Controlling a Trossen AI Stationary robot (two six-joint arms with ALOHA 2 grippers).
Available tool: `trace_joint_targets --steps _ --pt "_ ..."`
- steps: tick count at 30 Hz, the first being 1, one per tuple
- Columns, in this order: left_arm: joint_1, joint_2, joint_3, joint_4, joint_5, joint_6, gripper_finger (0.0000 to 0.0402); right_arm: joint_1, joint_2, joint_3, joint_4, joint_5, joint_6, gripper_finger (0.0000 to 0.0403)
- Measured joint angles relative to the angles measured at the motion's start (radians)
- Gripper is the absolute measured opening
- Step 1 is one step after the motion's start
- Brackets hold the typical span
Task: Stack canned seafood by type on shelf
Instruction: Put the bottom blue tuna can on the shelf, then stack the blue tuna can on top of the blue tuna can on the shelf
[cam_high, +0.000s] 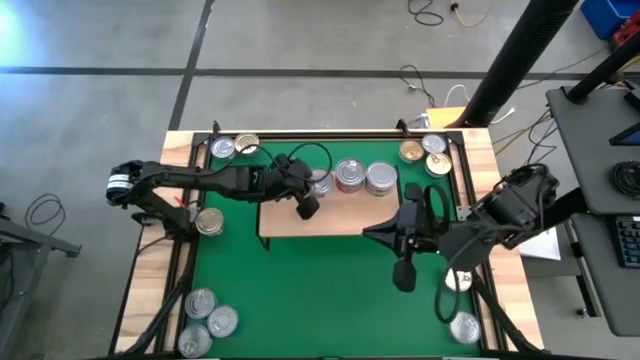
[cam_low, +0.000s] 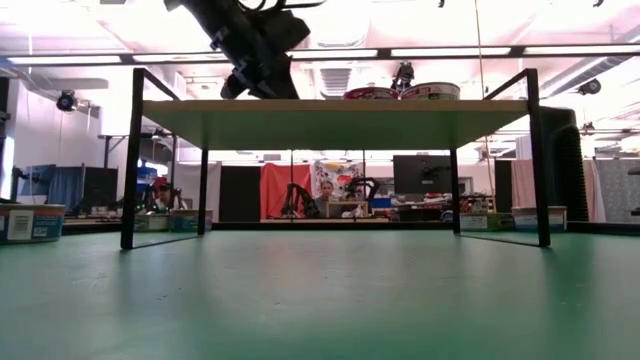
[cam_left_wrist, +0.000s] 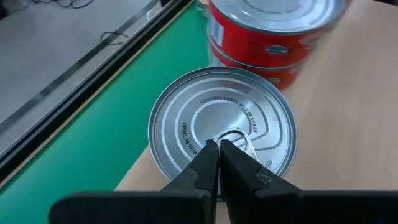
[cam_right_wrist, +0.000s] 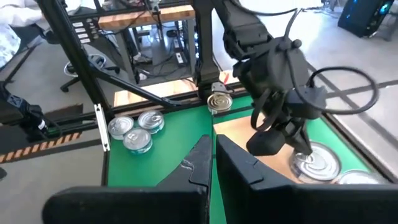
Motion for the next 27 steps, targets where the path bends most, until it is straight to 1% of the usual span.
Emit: trace_joint_targets --steps 6,12,16,21,25,27 --pt "0.014 0.002 -0.002 0.018 -0.039 -0.048 0.0000 0.000 0.000 0.075 -0.083 -0.011 -0.045 0.0013" --pt "0.014 0.009 -0.003 0.059 -0.039 -0.093 0.0000 0.000 -0.001 0.141 -0.160 -0.048 -0.084 0.0013" --pt "0.004 -0.010 -0.003 0.064 -0.039 -0.137 0.0000 0.000 -0.003 0.176 -0.255 -0.080 -0.096 0.0013" --pt "-0.059 -0.101 -0.003 0.068 -0.028 -0.150 0.0000 0.000 -0.005 0.186 -0.350 -0.082 -0.128 0.0013" --pt "-0.135 -0.184 -0.003 0.060 0.017 -0.150 0.0000 0.000 -0.007 0.186 -0.384 -0.083 -0.191 0.0013" --pt "-0.181 -0.219 -0.002 0.024 0.022 -0.179 0.0000 0.000 -0.009 0.186 -0.384 -0.083 -0.230 0.0013"
